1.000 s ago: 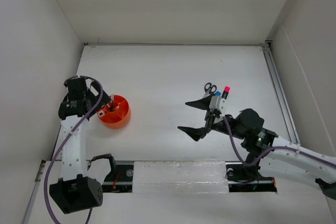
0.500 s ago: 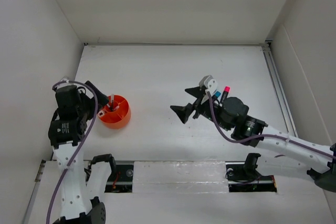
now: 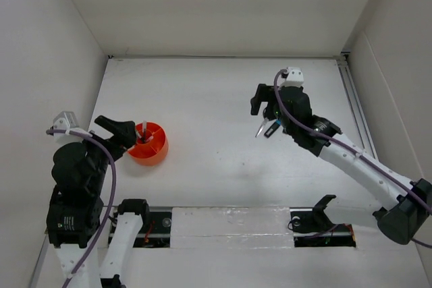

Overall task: Sort the stationery into containers
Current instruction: Pick up the pen from the center of the board.

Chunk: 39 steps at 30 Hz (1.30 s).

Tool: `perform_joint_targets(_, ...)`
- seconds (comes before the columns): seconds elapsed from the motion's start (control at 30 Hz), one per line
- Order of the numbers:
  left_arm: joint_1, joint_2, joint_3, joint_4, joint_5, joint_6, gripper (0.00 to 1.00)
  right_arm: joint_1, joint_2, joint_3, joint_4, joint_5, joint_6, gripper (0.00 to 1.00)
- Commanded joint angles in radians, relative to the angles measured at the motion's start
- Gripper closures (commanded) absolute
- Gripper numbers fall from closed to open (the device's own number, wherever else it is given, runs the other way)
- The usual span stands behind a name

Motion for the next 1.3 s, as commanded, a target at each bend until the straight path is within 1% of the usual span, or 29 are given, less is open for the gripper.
perform_joint_targets(0.0, -0.047, -0.034, -0.025, -0.017, -0.144, -0.101, 0.01, -0.072, 0.008, 0.009, -0.097, -0.016, 0.115, 0.00)
perform_joint_targets(0.07, -0.078, -0.054, -0.054, 0.036, -0.113, -0.091, 0.01, -0.130, 0.027, 0.009, -0.135, -0.006, 0.154, 0.00)
perform_joint_targets(0.13, -0.104, -0.075, -0.077, 0.079, -0.095, -0.091, 0.01, -0.161, 0.061, 0.009, -0.164, 0.004, 0.186, 0.00)
perform_joint_targets(0.2, -0.116, -0.075, -0.092, 0.090, -0.055, -0.033, 0.01, -0.191, 0.070, 0.009, -0.175, 0.014, 0.195, 0.00)
perform_joint_targets(0.3, -0.116, 0.015, -0.114, 0.079, -0.042, 0.029, 0.01, -0.239, 0.081, -0.020, -0.163, 0.005, 0.195, 0.00)
perform_joint_targets(0.33, -0.116, 0.062, -0.129, 0.070, -0.056, 0.030, 0.01, -0.257, 0.081, -0.039, -0.154, -0.012, 0.195, 0.00)
perform_joint_targets(0.4, -0.116, 0.099, -0.140, 0.061, -0.128, 0.030, 0.01, -0.303, 0.081, -0.059, -0.140, -0.063, 0.204, 0.00)
perform_joint_targets(0.43, -0.116, 0.110, -0.140, 0.074, -0.137, 0.030, 0.01, -0.352, 0.081, -0.073, -0.128, -0.089, 0.204, 0.00)
perform_joint_targets(0.47, -0.116, 0.124, -0.153, 0.110, -0.138, 0.030, 0.01, -0.375, 0.093, -0.073, -0.119, -0.138, 0.180, 0.00)
perform_joint_targets(0.53, -0.116, 0.147, -0.164, 0.139, -0.121, 0.030, 0.01, -0.421, 0.116, -0.083, -0.118, -0.138, 0.168, 0.00)
perform_joint_targets(0.7, -0.116, 0.303, -0.154, 0.216, -0.032, 0.057, 0.01, -0.468, 0.194, -0.060, -0.137, -0.138, 0.132, 0.00)
perform_joint_targets(0.77, -0.116, 0.313, -0.154, 0.245, 0.016, 0.066, 0.01, -0.481, 0.203, -0.060, -0.137, -0.152, 0.123, 0.00)
perform_joint_targets(0.87, -0.116, 0.340, -0.141, 0.245, 0.031, 0.082, 0.01, -0.492, 0.213, -0.060, -0.115, -0.166, 0.123, 0.00)
perform_joint_targets(0.93, -0.126, 0.360, -0.131, 0.256, 0.053, 0.094, 0.04, -0.515, 0.213, -0.080, -0.088, -0.181, 0.114, 0.00)
perform_joint_targets(1.0, -0.126, 0.371, -0.131, 0.265, 0.042, 0.094, 0.04, -0.526, 0.223, -0.080, -0.076, -0.197, 0.114, 0.00)
perform_joint_targets(1.03, -0.126, 0.391, -0.108, 0.265, 0.025, 0.094, 0.05, -0.526, 0.223, -0.080, -0.076, -0.209, 0.114, 0.00)
perform_joint_targets(1.1, -0.126, 0.414, -0.083, 0.265, 0.036, 0.094, 0.00, -0.526, 0.257, -0.070, -0.063, -0.209, 0.103, 0.00)
perform_joint_targets(1.2, -0.126, 0.434, -0.007, 0.256, 0.008, 0.074, 0.00, -0.526, 0.300, -0.047, -0.063, -0.197, 0.103, 0.00)
perform_joint_targets(1.27, -0.126, 0.489, 0.061, 0.256, 0.080, 0.083, 0.00, -0.526, 0.309, -0.047, -0.063, -0.172, 0.114, 0.00)
